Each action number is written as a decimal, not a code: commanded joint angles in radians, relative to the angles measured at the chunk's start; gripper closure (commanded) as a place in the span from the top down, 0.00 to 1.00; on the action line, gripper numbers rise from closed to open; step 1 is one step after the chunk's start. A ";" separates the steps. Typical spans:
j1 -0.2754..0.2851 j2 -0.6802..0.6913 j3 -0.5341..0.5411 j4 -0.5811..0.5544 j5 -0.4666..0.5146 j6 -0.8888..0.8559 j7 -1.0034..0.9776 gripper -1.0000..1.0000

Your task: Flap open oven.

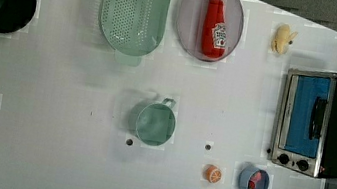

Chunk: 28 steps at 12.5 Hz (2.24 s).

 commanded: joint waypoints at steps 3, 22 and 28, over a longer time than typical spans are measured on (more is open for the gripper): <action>-0.026 -0.289 -0.051 -0.135 0.001 -0.167 -0.082 1.00; -0.043 -0.224 -0.333 -0.183 -0.005 -0.098 -0.821 0.17; -0.048 -0.092 -0.438 -0.285 -0.064 0.217 -1.238 0.17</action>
